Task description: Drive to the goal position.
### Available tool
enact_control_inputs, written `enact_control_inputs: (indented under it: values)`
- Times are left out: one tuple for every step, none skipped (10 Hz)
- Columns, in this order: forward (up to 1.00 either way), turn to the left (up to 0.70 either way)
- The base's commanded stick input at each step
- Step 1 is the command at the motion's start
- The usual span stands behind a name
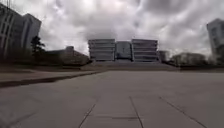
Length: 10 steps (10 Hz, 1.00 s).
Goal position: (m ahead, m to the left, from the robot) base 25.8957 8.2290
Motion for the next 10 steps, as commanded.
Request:
enact_control_inputs:
  values:
    - [1.00,-0.24]
    - [1.00,-0.24]
    - [1.00,-0.24]
    - [1.00,-0.24]
    - [1.00,-0.24]
    - [1.00,-0.24]
    - [1.00,-0.24]
    - [1.00,-0.24]
    - [1.00,-0.24]
    - [1.00,-0.24]
